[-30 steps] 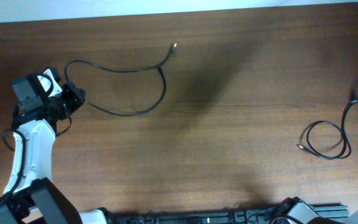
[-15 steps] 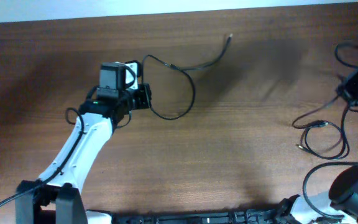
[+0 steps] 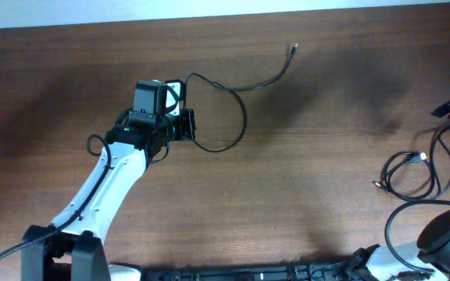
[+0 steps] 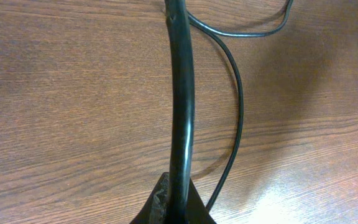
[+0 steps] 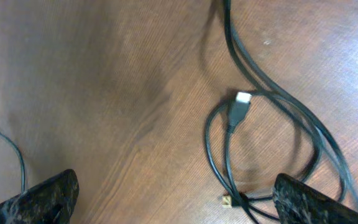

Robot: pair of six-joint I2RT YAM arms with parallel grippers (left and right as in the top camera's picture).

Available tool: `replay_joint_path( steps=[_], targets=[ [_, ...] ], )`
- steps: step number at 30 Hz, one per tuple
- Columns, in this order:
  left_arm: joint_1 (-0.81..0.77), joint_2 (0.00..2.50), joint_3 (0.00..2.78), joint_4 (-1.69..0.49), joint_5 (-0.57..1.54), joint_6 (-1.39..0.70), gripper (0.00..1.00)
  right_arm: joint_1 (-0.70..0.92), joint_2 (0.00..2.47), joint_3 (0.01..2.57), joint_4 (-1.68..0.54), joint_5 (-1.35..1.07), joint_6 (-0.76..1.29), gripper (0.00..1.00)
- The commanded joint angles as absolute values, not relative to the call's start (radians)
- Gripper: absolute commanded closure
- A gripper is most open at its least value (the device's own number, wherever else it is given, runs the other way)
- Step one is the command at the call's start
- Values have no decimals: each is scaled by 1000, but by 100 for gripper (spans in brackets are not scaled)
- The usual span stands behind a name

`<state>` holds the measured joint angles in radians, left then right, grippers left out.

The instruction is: Untangle cables

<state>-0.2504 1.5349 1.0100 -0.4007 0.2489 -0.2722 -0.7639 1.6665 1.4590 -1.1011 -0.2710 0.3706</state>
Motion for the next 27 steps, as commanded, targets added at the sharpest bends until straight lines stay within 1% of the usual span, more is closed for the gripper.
replay_joint_path(
  steps=[1, 4, 5, 6, 7, 8, 9, 10, 11, 12, 13, 15, 16, 18, 20, 21, 24, 25, 26, 27],
  targets=[
    [-256, 1510, 1016, -397, 239, -252, 100, -778, 1621, 1575, -1121, -315, 346, 1],
    [-271, 1510, 1016, -395, 247, -252, 100, -748, 1603, 1589, -1145, -569, 210, 1],
    [-283, 1510, 1016, -395, 249, -252, 100, -731, 1604, 1589, -1157, -608, 170, 1],
    [-311, 1510, 1016, -390, 274, -235, 100, -684, 1605, 1588, -1177, -628, 102, 1],
    [-344, 1510, 1016, -375, 353, -172, 100, -645, 1605, 1588, -1190, -617, 64, 1],
    [-385, 1510, 1016, -363, 446, -76, 100, -575, 1606, 1587, -1203, -599, 10, 1],
    [-420, 1510, 1016, -368, 500, 36, 100, -535, 1607, 1587, -1210, -567, 3, 2],
    [-442, 1510, 1016, -379, 501, 88, 95, -490, 1610, 1587, -1219, -528, 3, 1],
    [-461, 1510, 1016, -391, 500, 131, 46, -430, 1612, 1586, -1230, -476, 0, 1],
    [-463, 1510, 1016, -391, 465, 137, 25, -369, 1612, 1583, -1239, -437, -21, 1],
    [-460, 1510, 1016, -392, 424, 137, 22, -335, 1612, 1579, -1239, -424, -23, 2],
    [-451, 1510, 1016, -403, 299, 136, 18, -245, 1612, 1558, -1232, -407, -23, 2],
    [-440, 1510, 1016, -415, 231, 136, 14, -198, 1612, 1547, -1227, -407, -22, 1],
    [-411, 1509, 1016, -429, 223, 101, 13, -107, 1613, 1524, -1205, -406, -23, 2],
    [-410, 1509, 1016, -426, 300, 102, 20, -41, 1613, 1496, -1169, -406, -22, 1],
    [-410, 1510, 1016, -425, 335, 103, 21, -7, 1613, 1473, -1147, -406, -22, 1],
    [-410, 1509, 1016, -424, 325, 103, 21, 39, 1619, 1428, -1136, -406, -23, 2],
    [-410, 1509, 1016, -424, 286, 103, 23, 48, 1622, 1407, -1136, -406, -23, 2],
    [-409, 1509, 1016, -425, 193, 101, 26, 57, 1627, 1388, -1136, -406, -23, 2],
    [-409, 1509, 1016, -426, 96, 70, 26, 63, 1633, 1371, -1126, -406, -22, 1]
  ],
)
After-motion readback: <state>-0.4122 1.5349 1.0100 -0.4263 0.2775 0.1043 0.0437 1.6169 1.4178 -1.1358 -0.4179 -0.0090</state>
